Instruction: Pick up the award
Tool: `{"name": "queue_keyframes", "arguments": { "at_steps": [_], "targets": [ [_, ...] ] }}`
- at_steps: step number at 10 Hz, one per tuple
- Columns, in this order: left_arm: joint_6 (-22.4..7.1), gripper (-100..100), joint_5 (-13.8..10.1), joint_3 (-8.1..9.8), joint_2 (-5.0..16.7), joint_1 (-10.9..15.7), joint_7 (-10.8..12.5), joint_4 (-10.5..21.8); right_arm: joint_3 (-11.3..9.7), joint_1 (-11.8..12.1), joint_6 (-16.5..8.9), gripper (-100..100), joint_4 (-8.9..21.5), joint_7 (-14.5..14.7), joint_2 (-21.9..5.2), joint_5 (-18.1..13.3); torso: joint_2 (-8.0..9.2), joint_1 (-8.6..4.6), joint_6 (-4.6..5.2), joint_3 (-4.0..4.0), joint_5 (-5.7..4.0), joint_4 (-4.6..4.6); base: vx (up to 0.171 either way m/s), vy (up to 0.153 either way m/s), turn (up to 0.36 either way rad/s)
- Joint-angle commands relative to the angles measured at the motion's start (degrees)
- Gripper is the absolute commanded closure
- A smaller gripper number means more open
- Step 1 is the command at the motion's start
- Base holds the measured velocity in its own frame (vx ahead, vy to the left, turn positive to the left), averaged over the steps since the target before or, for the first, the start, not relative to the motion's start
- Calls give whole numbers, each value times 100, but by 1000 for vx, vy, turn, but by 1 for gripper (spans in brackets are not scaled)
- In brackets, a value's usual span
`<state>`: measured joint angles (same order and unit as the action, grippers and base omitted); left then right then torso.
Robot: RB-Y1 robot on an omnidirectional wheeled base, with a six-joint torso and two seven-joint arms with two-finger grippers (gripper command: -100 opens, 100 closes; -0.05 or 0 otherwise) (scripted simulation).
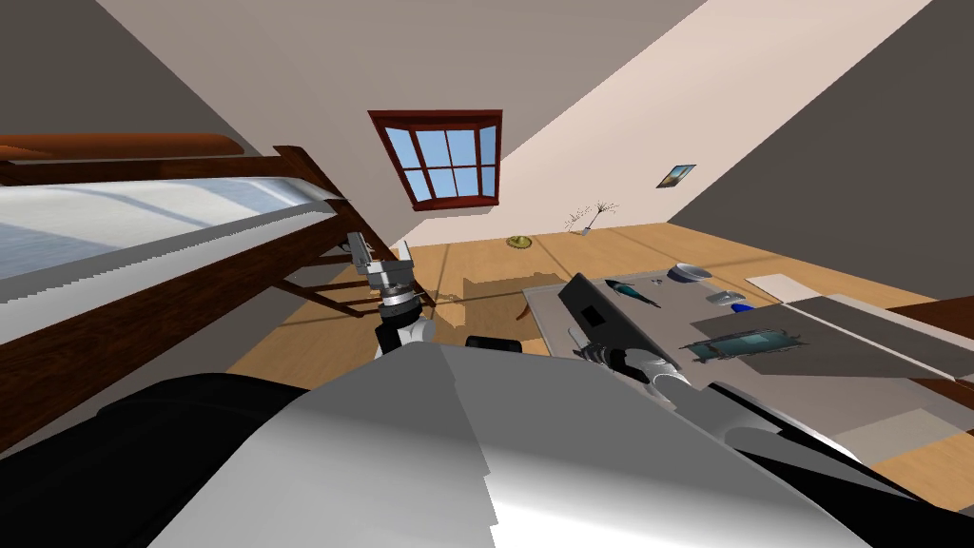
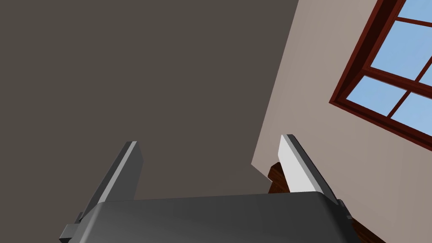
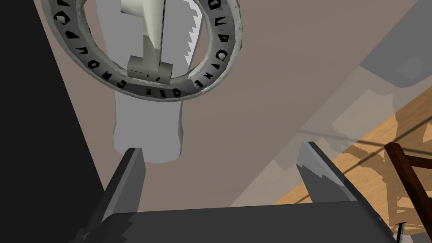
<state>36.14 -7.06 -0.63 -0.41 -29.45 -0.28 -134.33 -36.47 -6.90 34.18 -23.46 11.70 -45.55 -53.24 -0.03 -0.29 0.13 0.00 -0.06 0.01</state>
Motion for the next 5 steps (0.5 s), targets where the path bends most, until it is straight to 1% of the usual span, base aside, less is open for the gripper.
{"name": "queue_keyframes", "arguments": {
  "at_steps": [1, 2, 3, 4, 5],
  "targets": [
    [0, 0, 0, 0, 0, 0, 0, 0, 0, 184, -36, -100, 66, 21, -37, -12, 0, 0, 0, 0, 0, 0, 12, -72, 58],
    [0, 0, 0, 0, 0, 0, 0, 0, 0, 184, -36, -100, 66, 21, -37, -12, 2, -3, 0, 1, -2, 0, 2, -46, 16],
    [0, 0, 0, 0, 0, 0, 0, 0, 0, 184, -36, -100, 66, 21, -37, -12, 4, 5, 0, 2, -1, 1, -3, -14, -6],
    [0, 0, 0, 0, 0, 0, 0, 0, 17, 281, -10, -100, 110, 62, -44, -8, 5, 17, -1, 3, 2, 1, 1, -15, 27],
    [0, 0, 0, 0, 0, 0, 0, 0, 17, 281, -10, -100, 135, 62, -44, -8, 3, 19, -2, 2, 2, 1, 6, -17, 17]
  ]
}}
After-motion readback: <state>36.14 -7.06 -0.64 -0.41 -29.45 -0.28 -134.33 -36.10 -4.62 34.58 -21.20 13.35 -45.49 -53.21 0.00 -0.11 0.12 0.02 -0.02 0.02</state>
